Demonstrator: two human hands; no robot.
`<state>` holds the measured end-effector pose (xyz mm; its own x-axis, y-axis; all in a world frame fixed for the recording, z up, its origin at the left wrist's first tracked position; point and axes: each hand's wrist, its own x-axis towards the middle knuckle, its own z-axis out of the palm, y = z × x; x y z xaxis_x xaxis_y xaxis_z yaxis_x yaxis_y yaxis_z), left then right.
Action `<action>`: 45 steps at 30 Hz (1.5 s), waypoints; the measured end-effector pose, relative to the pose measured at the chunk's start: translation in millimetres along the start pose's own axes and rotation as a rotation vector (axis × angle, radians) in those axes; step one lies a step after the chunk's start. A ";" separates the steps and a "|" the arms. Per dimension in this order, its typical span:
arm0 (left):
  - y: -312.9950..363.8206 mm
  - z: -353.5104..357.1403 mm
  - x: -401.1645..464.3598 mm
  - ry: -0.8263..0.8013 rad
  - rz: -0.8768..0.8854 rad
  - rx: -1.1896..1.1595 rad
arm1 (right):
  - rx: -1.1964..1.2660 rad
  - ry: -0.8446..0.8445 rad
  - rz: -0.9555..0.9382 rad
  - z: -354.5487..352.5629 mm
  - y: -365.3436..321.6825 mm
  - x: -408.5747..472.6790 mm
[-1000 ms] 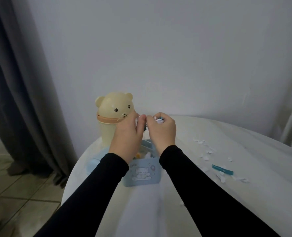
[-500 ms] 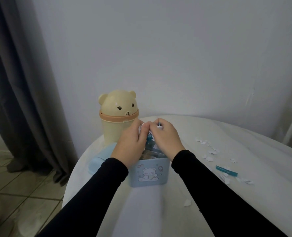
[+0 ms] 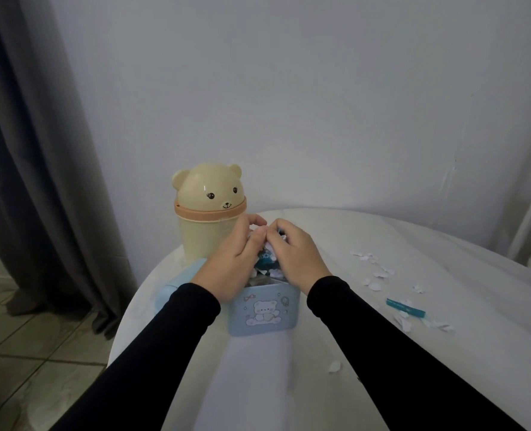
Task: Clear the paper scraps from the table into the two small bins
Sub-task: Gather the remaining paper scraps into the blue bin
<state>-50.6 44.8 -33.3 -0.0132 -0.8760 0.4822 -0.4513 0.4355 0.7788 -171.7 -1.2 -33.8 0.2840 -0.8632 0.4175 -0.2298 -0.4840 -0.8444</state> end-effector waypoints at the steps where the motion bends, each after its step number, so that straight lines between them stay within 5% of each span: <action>1: 0.7 -1.3 -0.1 -0.009 -0.005 -0.011 | -0.008 -0.013 -0.022 0.2 0.5 0.7; 9: -11.8 -8.1 5.7 -0.129 0.040 0.404 | -0.148 -0.060 -0.263 -11.8 16.4 -8.6; 15: 5.9 -22.5 -0.5 -0.103 -0.050 0.323 | -0.187 -0.136 -0.332 -18.7 19.1 -18.7; 23: 11.3 -26.0 -6.6 -0.169 -0.046 0.478 | -0.407 -0.066 -0.264 -41.2 27.9 -21.7; 29: 6.6 -17.7 -4.1 -0.215 -0.101 0.549 | -0.503 -0.237 -0.188 -38.6 22.4 -23.3; 38: 18.9 -18.5 -2.8 -0.011 0.003 0.543 | -0.301 -0.151 -0.150 -56.5 18.8 -35.8; 45: 30.2 23.9 2.2 -0.184 0.133 0.625 | -0.128 -0.338 0.112 -41.4 36.8 -33.7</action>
<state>-85.7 51.1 -18.3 -0.2310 -0.8684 0.4387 -0.8673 0.3882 0.3117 -228.3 4.1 -65.0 0.5371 -0.8257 0.1725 -0.3848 -0.4218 -0.8209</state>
